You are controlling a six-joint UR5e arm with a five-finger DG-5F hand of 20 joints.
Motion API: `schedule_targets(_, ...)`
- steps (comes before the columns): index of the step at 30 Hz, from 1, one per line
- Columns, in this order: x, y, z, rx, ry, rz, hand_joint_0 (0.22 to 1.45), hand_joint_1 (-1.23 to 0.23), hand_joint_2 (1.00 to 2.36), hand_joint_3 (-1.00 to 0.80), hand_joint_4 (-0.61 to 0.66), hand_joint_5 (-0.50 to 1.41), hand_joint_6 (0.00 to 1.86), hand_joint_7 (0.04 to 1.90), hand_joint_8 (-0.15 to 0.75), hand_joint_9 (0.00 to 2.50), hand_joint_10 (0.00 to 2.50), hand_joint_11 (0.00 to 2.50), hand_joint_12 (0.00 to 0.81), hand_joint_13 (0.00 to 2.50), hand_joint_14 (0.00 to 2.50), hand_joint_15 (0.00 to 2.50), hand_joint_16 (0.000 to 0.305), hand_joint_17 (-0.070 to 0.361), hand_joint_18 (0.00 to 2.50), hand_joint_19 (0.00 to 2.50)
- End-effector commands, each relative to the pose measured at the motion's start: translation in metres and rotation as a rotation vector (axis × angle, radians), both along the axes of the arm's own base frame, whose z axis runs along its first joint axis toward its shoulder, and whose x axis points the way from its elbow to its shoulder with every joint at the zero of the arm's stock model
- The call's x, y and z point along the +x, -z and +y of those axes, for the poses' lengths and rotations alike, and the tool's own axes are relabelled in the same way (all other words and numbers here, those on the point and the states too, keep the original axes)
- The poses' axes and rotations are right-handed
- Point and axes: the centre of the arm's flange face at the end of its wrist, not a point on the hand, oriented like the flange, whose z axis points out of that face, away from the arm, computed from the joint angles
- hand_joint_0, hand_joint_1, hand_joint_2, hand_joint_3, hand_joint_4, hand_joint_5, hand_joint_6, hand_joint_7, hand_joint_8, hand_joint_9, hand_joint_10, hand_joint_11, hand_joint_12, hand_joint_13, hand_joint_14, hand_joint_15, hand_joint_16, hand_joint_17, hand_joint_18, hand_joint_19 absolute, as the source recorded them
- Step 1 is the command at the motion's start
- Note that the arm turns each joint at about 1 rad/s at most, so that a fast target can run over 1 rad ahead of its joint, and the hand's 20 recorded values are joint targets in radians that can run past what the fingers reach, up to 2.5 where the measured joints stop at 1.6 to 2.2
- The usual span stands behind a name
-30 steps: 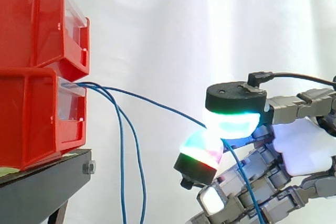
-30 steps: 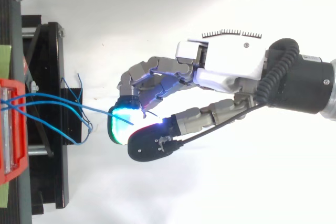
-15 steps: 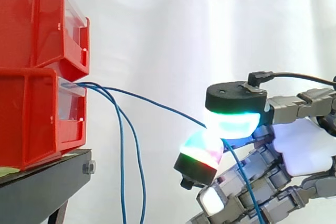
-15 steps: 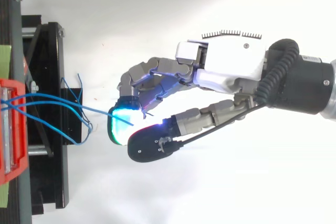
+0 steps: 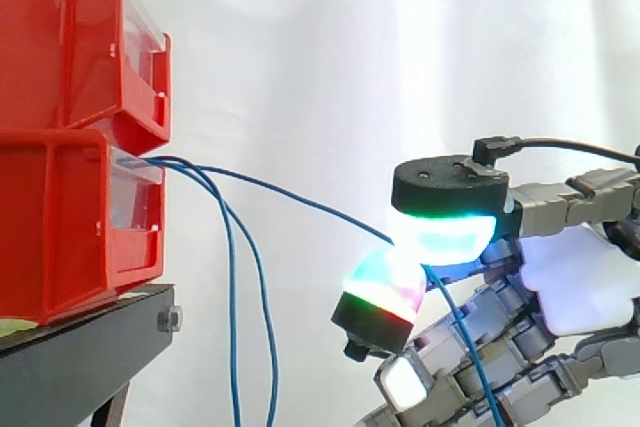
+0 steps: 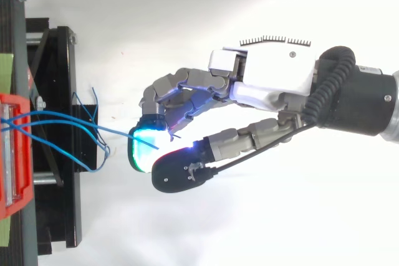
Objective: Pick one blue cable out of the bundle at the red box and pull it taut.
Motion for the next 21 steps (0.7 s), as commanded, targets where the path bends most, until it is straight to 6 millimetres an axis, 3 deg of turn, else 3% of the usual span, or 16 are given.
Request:
schedule_targets(1, 0.0, 0.0001, 0.0, 0.0, 0.0, 0.0, 0.58, -0.69, 1.03, 0.04, 0.0, -0.14, 0.82, 1.1, 0.253, 0.66, 0.01, 0.59, 0.383, 0.22, 0.0, 0.04, 0.055, 0.124, 0.32, 0.19)
schedule_targets(21, 0.0, 0.0001, 0.0, 0.0, 0.0, 0.0, 0.58, -0.69, 1.03, 0.02, -0.01, -0.14, 0.82, 1.1, 0.236, 0.63, 0.01, 0.55, 0.38, 0.23, 0.0, 0.03, 0.055, 0.123, 0.33, 0.2)
